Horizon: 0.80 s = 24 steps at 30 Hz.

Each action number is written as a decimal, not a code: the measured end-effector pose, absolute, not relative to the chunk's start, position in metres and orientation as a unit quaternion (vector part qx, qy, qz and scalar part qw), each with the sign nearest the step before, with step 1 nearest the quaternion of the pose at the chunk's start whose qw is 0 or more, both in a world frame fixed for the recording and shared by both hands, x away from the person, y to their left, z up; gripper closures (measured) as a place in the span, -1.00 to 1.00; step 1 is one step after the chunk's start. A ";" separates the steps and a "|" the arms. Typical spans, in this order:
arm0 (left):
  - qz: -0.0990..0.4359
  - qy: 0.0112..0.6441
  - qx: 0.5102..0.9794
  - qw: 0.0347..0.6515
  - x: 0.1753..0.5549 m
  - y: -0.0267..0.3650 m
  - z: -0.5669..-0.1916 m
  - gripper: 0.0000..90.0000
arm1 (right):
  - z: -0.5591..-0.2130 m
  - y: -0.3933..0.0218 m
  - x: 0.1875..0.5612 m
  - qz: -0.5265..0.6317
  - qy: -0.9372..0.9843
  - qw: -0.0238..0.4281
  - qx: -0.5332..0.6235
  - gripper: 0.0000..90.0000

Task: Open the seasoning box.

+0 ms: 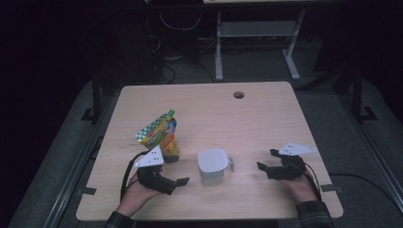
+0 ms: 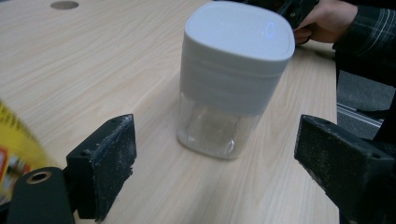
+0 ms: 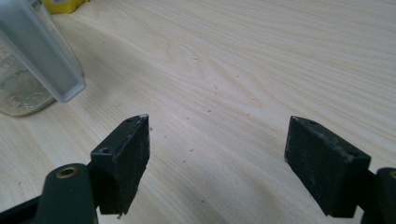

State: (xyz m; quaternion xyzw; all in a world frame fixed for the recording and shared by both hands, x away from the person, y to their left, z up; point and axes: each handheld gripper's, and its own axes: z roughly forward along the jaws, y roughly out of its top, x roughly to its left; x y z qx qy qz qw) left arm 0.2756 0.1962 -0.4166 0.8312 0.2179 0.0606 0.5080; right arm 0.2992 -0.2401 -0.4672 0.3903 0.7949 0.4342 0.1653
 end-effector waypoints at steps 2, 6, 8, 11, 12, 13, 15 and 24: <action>0.061 0.215 0.833 0.507 0.277 0.192 -0.416 -0.71 | -0.467 -0.240 0.299 0.435 0.795 0.165 0.391 -0.52; 0.065 0.202 0.836 0.506 0.281 0.182 -0.413 -0.69 | -0.467 -0.240 0.299 0.435 0.795 0.165 0.390 -0.52; 0.065 0.200 0.837 0.506 0.282 0.180 -0.413 -0.69 | -0.467 -0.240 0.299 0.435 0.795 0.165 0.390 -0.52; 0.063 0.196 0.839 0.504 0.284 0.175 -0.413 -0.69 | -0.467 -0.240 0.299 0.435 0.795 0.164 0.390 -0.52; 0.062 0.192 0.840 0.504 0.286 0.174 -0.412 -0.69 | -0.467 -0.241 0.300 0.435 0.795 0.165 0.389 -0.52; 0.059 0.190 0.841 0.504 0.287 0.172 -0.413 -0.68 | -0.467 -0.241 0.300 0.435 0.795 0.165 0.389 -0.51; 0.056 0.186 0.844 0.499 0.288 0.168 -0.414 -0.68 | -0.467 -0.241 0.300 0.435 0.795 0.165 0.389 -0.52; 0.050 0.174 0.850 0.494 0.295 0.159 -0.418 -0.67 | -0.467 -0.241 0.299 0.435 0.795 0.164 0.390 -0.51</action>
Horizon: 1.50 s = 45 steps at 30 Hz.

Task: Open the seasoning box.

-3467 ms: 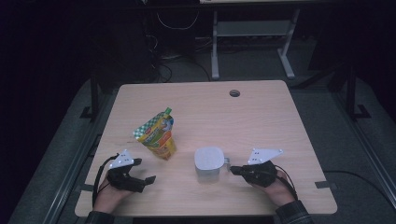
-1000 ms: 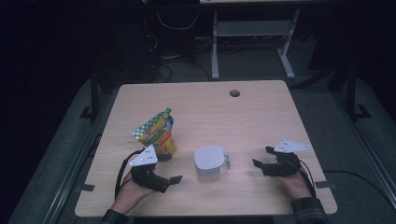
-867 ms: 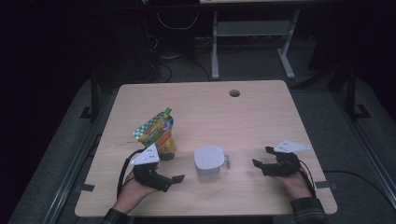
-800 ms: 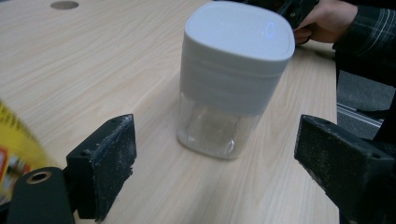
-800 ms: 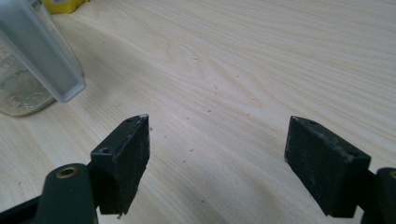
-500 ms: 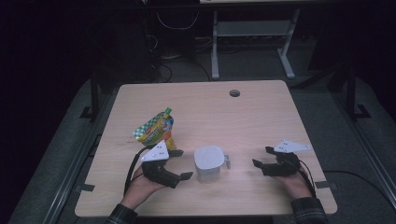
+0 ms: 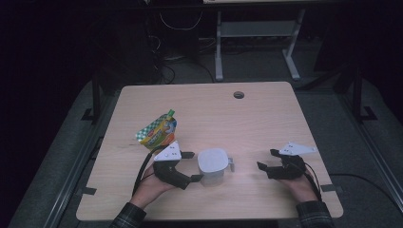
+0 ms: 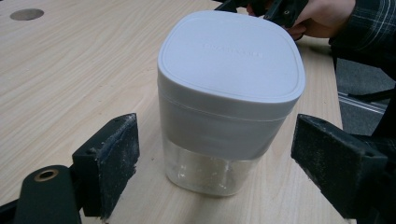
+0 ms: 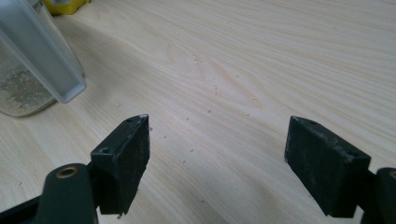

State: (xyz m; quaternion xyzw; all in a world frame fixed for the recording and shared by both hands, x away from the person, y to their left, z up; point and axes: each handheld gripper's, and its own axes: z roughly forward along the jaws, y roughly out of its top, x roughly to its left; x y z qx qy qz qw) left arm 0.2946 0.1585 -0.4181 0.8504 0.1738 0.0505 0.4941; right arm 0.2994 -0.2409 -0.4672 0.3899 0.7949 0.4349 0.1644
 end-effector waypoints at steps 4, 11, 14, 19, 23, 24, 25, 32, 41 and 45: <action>0.049 0.171 0.852 0.492 0.296 0.156 -0.419 -0.66 | -0.467 -0.241 0.300 0.435 0.796 0.165 0.388 -0.51; 0.035 0.164 0.852 0.496 0.299 0.154 -0.422 -0.57 | -0.467 -0.241 0.299 0.434 0.795 0.164 0.390 -0.51; 0.031 0.159 0.854 0.495 0.299 0.154 -0.423 -0.50 | -0.467 -0.241 0.300 0.434 0.796 0.165 0.388 -0.51; 0.030 0.156 0.854 0.495 0.299 0.153 -0.422 -0.48 | -0.467 -0.240 0.299 0.433 0.796 0.165 0.389 -0.51; 0.030 0.153 0.854 0.496 0.300 0.152 -0.422 -0.49 | -0.467 -0.240 0.299 0.433 0.797 0.165 0.388 -0.51; 0.031 0.153 0.854 0.497 0.300 0.152 -0.422 -0.49 | -0.467 -0.240 0.299 0.433 0.797 0.165 0.388 -0.51; 0.032 0.151 0.854 0.497 0.301 0.152 -0.422 -0.50 | -0.467 -0.240 0.299 0.433 0.796 0.166 0.389 -0.51; 0.030 0.149 0.852 0.501 0.301 0.153 -0.418 -0.50 | -0.467 -0.240 0.299 0.433 0.796 0.166 0.389 -0.51; 0.028 0.152 0.846 0.510 0.301 0.155 -0.415 -0.44 | -0.467 -0.240 0.299 0.433 0.796 0.166 0.389 -0.50; 0.030 0.152 0.845 0.512 0.301 0.156 -0.414 -0.42 | -0.467 -0.240 0.299 0.432 0.796 0.166 0.389 -0.50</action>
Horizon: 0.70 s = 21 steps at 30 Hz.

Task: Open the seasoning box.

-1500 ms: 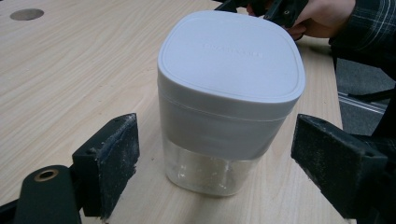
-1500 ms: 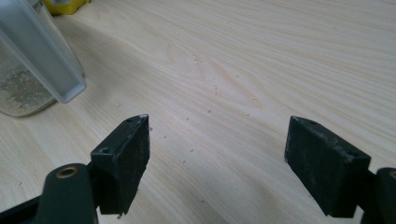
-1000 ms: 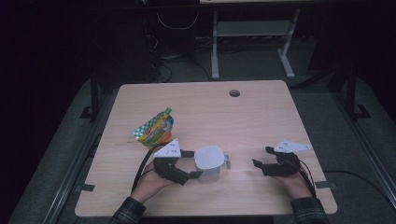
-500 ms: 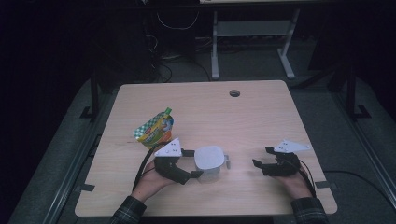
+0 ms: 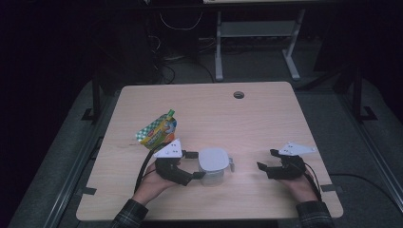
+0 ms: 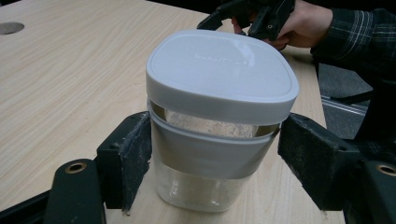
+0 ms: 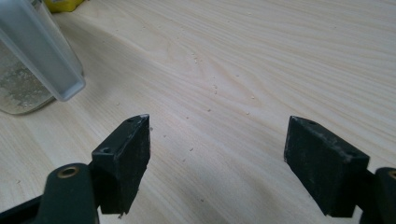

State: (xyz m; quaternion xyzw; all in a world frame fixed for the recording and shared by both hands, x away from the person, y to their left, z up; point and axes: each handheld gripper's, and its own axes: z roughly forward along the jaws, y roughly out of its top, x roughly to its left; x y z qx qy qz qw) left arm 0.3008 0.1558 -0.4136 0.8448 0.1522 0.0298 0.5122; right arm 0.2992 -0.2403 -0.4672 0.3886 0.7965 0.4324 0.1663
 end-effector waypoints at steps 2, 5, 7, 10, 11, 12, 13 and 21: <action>0.030 0.152 0.843 0.515 0.301 0.157 -0.411 -0.38 | -0.467 -0.240 0.299 0.430 0.798 0.166 0.389 -0.50; 0.030 0.153 0.840 0.520 0.300 0.157 -0.410 -0.33 | -0.467 -0.240 0.299 0.430 0.798 0.166 0.388 -0.50; 0.030 0.153 0.838 0.523 0.300 0.159 -0.408 -0.29 | -0.467 -0.240 0.299 0.431 0.798 0.166 0.388 -0.50; 0.032 0.152 0.837 0.525 0.300 0.160 -0.408 -0.26 | -0.467 -0.240 0.299 0.431 0.797 0.167 0.389 -0.50; 0.032 0.152 0.835 0.527 0.300 0.160 -0.407 -0.23 | -0.467 -0.240 0.299 0.431 0.797 0.167 0.388 -0.50; 0.033 0.152 0.834 0.529 0.300 0.161 -0.407 -0.20 | -0.467 -0.240 0.299 0.431 0.797 0.167 0.388 -0.50; 0.034 0.152 0.834 0.530 0.300 0.161 -0.406 -0.17 | -0.467 -0.240 0.299 0.431 0.797 0.166 0.388 -0.50; 0.039 0.154 0.831 0.533 0.299 0.163 -0.402 0.15 | -0.467 -0.240 0.299 0.432 0.797 0.167 0.389 -0.50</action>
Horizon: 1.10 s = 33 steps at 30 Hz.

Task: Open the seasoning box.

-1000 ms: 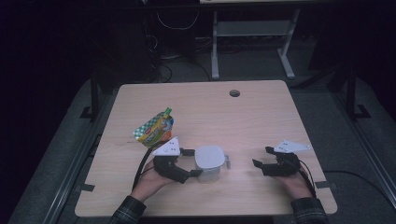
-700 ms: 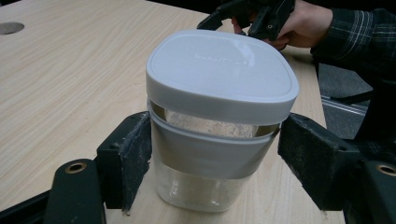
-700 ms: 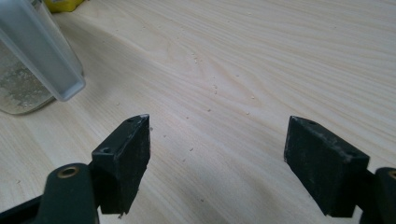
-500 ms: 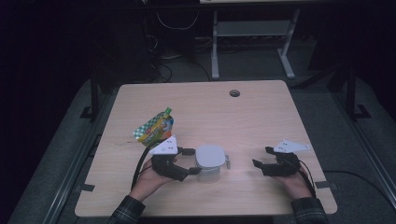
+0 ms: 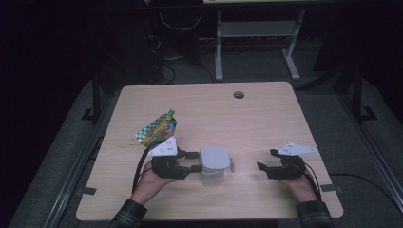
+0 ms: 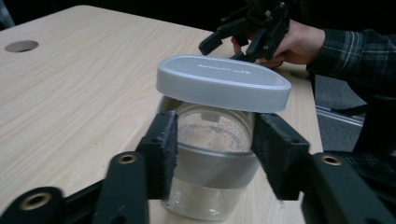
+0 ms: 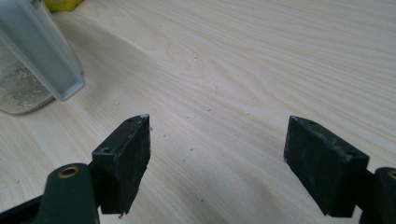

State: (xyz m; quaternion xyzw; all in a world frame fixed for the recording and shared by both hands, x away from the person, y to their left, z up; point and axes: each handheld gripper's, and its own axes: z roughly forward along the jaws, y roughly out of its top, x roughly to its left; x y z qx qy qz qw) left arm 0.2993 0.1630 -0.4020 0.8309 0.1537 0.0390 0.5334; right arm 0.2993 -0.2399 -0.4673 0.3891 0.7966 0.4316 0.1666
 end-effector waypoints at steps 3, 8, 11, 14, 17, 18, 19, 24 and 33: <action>0.039 0.157 0.828 0.536 0.300 0.164 -0.401 0.30 | -0.467 -0.240 0.299 0.432 0.796 0.166 0.389 -0.50; 0.034 0.152 0.829 0.537 0.302 0.163 -0.397 0.57 | -0.467 -0.240 0.299 0.432 0.796 0.166 0.389 -0.50; 0.032 0.148 0.830 0.537 0.303 0.163 -0.396 0.72 | -0.467 -0.240 0.299 0.432 0.796 0.166 0.389 -0.50; 0.031 0.144 0.829 0.539 0.303 0.162 -0.394 0.87 | -0.467 -0.240 0.299 0.432 0.796 0.166 0.389 -0.50; 0.027 0.137 0.831 0.538 0.304 0.162 -0.393 0.99 | -0.467 -0.240 0.299 0.432 0.796 0.167 0.389 -0.50; 0.028 0.135 0.832 0.538 0.304 0.162 -0.392 0.99 | -0.467 -0.240 0.299 0.432 0.796 0.166 0.389 -0.50; 0.027 0.135 0.831 0.540 0.303 0.161 -0.391 1.00 | -0.467 -0.240 0.299 0.432 0.796 0.166 0.389 -0.50; 0.023 0.127 0.832 0.540 0.305 0.158 -0.387 1.00 | -0.467 -0.240 0.299 0.431 0.797 0.166 0.388 -0.50; 0.016 0.118 0.831 0.544 0.308 0.151 -0.381 1.00 | -0.467 -0.240 0.300 0.431 0.797 0.166 0.388 -0.50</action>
